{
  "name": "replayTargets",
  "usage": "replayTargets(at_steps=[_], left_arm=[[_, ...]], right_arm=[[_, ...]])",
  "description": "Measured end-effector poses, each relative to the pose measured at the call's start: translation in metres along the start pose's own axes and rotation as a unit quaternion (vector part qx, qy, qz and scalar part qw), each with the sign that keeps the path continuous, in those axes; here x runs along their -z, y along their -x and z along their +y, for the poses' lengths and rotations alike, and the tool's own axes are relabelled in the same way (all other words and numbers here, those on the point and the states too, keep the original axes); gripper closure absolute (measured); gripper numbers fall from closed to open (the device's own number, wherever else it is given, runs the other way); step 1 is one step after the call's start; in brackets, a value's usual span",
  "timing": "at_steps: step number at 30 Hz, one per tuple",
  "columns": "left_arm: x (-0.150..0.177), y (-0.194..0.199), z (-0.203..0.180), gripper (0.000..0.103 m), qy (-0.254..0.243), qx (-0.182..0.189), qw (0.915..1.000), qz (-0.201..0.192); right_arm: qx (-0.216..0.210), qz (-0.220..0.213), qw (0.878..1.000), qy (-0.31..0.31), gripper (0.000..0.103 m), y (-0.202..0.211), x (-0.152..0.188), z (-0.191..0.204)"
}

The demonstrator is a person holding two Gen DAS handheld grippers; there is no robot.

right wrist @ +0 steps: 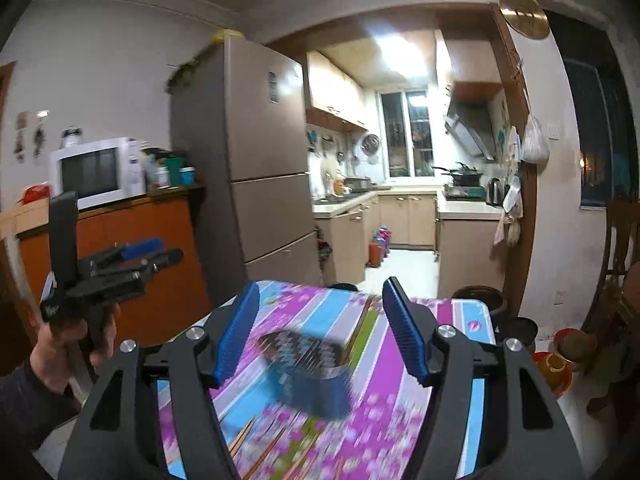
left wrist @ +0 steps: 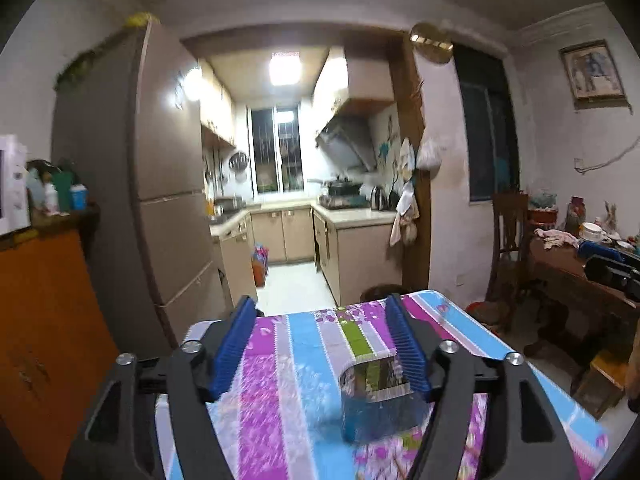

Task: Organize utensils
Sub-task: 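Grasp another wooden chopstick with the right tool while the left tool grasps one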

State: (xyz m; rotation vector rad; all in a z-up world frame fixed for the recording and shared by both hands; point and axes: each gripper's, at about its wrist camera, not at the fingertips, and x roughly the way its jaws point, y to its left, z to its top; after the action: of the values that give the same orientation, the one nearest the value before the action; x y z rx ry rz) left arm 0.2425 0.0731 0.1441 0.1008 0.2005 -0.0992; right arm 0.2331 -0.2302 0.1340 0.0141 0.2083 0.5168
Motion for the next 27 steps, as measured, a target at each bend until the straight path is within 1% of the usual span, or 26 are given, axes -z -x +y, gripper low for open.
replayTargets(at_steps=[1,2,4,5,6,8,10,12,14,16,19,21,23,27], left_arm=[[0.012,0.021,0.0,0.033,-0.001,-0.001,1.0,-0.003],[0.025,0.039,0.001,0.032,-0.002,0.0,1.0,-0.005],[0.063,0.077,0.0,0.031,-0.009,-0.005,0.9999,-0.003],[0.085,0.092,0.0,0.03,-0.011,-0.006,0.9999,0.006],[0.104,0.103,0.001,0.03,-0.008,-0.003,0.9998,0.017],[0.141,0.116,0.004,0.03,0.001,-0.012,0.9992,0.039],[0.178,0.123,0.011,0.03,0.023,-0.014,0.9974,0.067],[0.212,0.127,0.018,0.03,0.052,-0.019,0.9942,0.093],[0.236,0.13,0.015,0.03,0.049,-0.031,0.9927,0.106],[0.257,0.135,0.012,0.03,0.062,-0.023,0.991,0.116],[0.277,0.138,0.004,0.031,0.058,-0.017,0.9908,0.121],[0.288,0.141,-0.003,0.035,0.049,-0.015,0.9911,0.123],[0.295,0.139,-0.008,0.042,0.048,-0.006,0.9906,0.128],[0.301,0.139,-0.016,0.043,0.035,-0.01,0.9921,0.12]], right_arm=[[0.0,-0.005,1.0,0.002,0.042,0.021,0.021,0.01],[-0.003,-0.004,1.0,0.003,0.042,0.031,0.033,0.017],[-0.013,0.001,1.0,0.001,0.042,0.056,0.073,0.034],[-0.012,0.007,1.0,0.001,0.042,0.064,0.092,0.043],[-0.007,0.012,1.0,0.0,0.042,0.074,0.12,0.054],[-0.007,0.035,0.999,-0.024,0.043,0.079,0.158,0.064],[0.004,0.055,0.998,-0.033,0.052,0.081,0.192,0.075],[0.021,0.072,0.997,-0.028,0.058,0.08,0.221,0.088],[0.034,0.087,0.995,-0.029,0.064,0.077,0.242,0.097],[0.042,0.103,0.993,-0.027,0.074,0.072,0.261,0.106],[0.057,0.124,0.991,-0.019,0.083,0.062,0.284,0.113],[0.069,0.127,0.989,-0.012,0.086,0.058,0.293,0.114],[0.079,0.132,0.988,-0.015,0.088,0.054,0.301,0.112],[0.091,0.125,0.988,-0.005,0.09,0.052,0.305,0.113]])
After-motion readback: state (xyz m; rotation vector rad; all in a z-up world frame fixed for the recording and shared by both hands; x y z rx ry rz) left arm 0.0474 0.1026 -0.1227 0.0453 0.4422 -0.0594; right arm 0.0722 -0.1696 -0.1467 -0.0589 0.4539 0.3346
